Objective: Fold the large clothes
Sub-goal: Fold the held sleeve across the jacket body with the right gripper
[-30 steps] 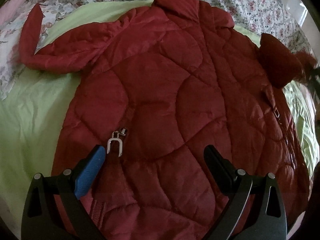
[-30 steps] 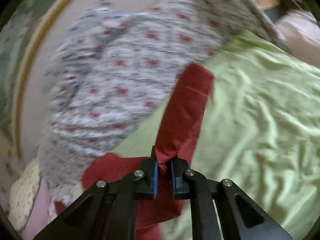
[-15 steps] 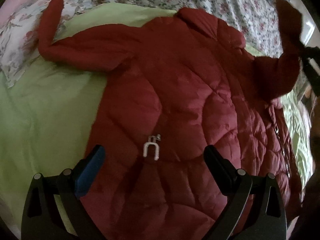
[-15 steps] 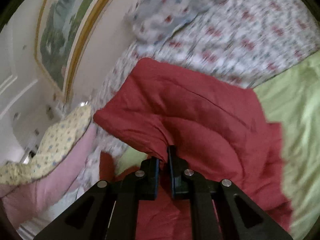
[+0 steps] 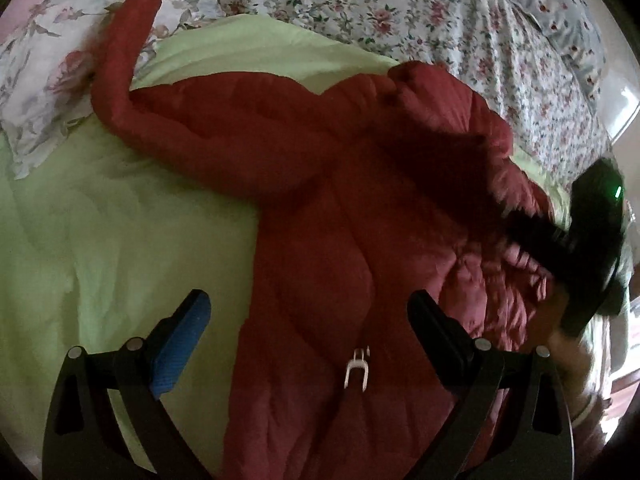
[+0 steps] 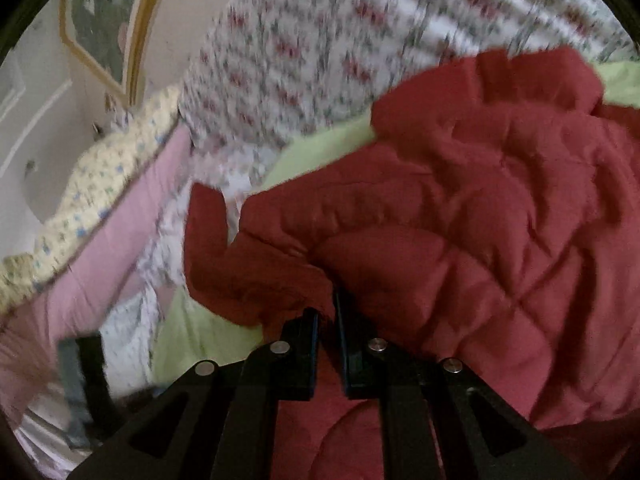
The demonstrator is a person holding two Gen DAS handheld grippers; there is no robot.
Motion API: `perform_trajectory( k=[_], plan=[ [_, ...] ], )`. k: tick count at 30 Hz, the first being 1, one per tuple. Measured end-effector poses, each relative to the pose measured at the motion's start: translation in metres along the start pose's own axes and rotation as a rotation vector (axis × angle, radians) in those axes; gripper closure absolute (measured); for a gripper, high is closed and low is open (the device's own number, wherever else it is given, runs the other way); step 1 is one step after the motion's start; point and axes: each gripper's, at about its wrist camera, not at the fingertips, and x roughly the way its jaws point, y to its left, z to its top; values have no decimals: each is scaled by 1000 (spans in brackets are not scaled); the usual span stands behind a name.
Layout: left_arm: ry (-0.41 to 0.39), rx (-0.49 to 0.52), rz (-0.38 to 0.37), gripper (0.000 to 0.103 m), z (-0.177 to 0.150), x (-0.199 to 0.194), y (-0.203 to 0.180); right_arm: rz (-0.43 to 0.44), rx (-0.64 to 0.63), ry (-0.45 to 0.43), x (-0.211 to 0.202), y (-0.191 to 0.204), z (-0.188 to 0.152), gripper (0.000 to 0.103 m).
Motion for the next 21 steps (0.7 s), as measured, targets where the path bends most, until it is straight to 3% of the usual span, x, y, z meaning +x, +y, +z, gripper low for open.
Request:
perform_trajectory(
  k=[11,13,16,17,19,21],
  plan=[
    [89,-100,-226,4,85,61,-9,-30,-41,39,12,-6,-16,92],
    [100,-109,-243,10,93,72,-14,-39,-52,37,14,-3,-15,92],
    [119,-94,-234,49,102,87,-23,-42,-55,33,13,-3,-16,91],
    [131,-91,-253,70,104,92,-24,-43,-52,35,14,-2,-17,91],
    [156,-91,-301,83,105,99,-26,-43,-44,47,11,-3,-19,89],
    [139,-52,-268,87,106,98,-32,-44,-32,54,5,-4,-24,86]
  ],
)
